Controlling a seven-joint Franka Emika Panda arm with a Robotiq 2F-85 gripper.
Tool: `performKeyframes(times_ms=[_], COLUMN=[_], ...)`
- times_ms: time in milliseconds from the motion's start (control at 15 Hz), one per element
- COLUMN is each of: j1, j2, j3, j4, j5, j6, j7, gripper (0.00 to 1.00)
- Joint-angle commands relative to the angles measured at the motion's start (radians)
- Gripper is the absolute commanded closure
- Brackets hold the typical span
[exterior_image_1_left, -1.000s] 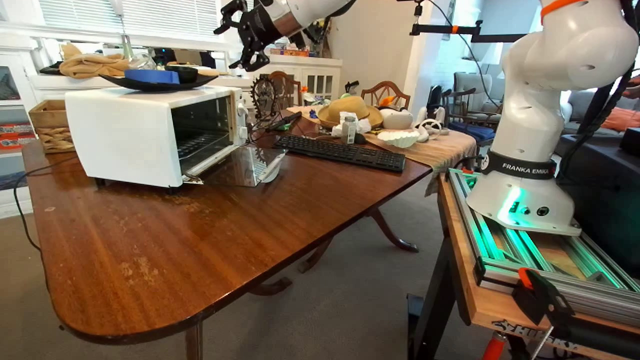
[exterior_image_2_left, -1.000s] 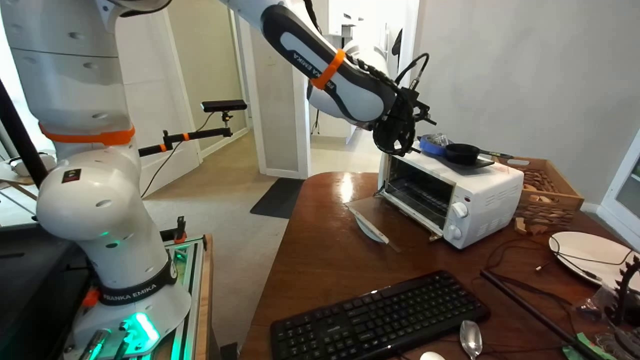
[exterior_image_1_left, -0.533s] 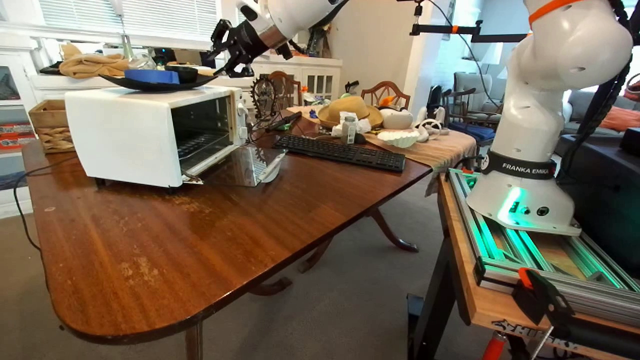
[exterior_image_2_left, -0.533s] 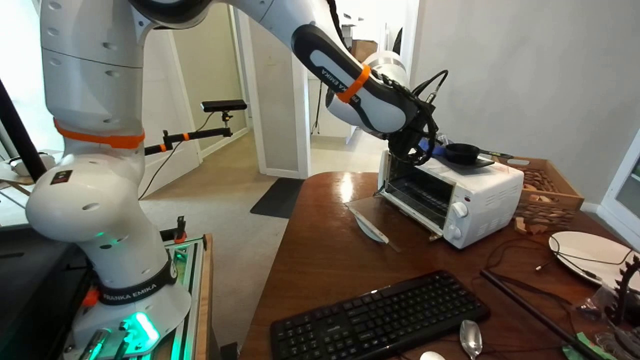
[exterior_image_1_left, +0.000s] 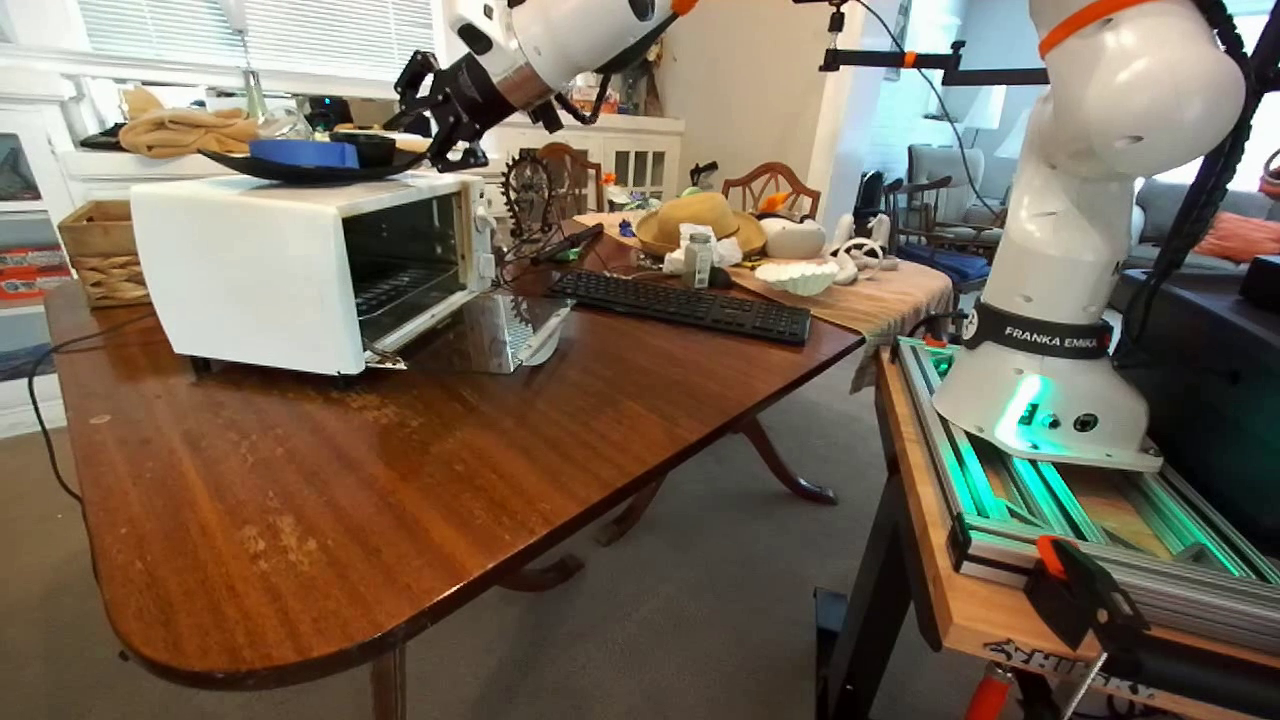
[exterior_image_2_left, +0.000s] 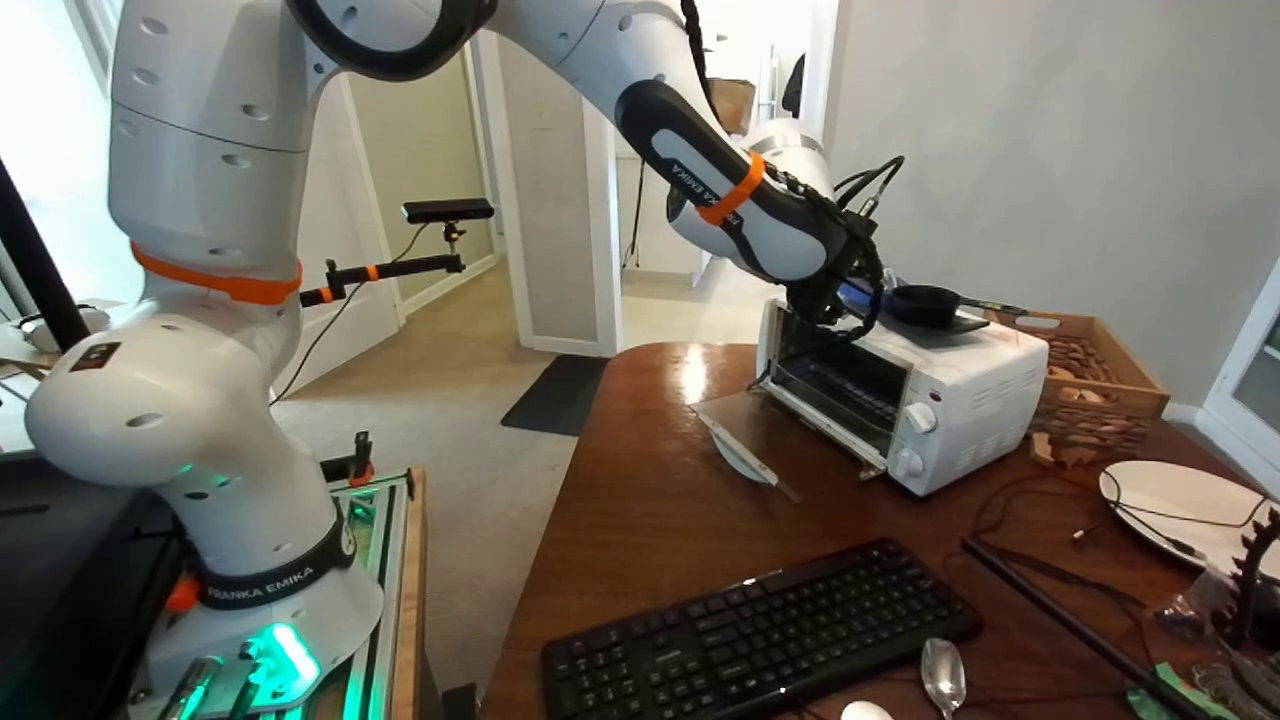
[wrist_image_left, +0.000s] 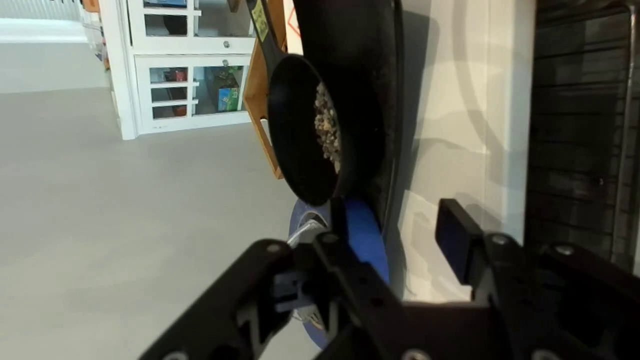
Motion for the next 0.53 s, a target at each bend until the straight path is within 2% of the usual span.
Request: performKeyframes(times_ms=[0, 67, 467], j1=[-0.083, -0.102, -0.241], j2=[0.036, 0.043, 0.092], j3=[0.081, 0.098, 0.222], j4=[0.028, 0.029, 0.053], j5=[0.0, 0.0, 0.0], j6=[0.016, 0.016, 0.028], j7=[-0.037, -0.042, -0.095], gripper=[0.69, 0.74, 0.68])
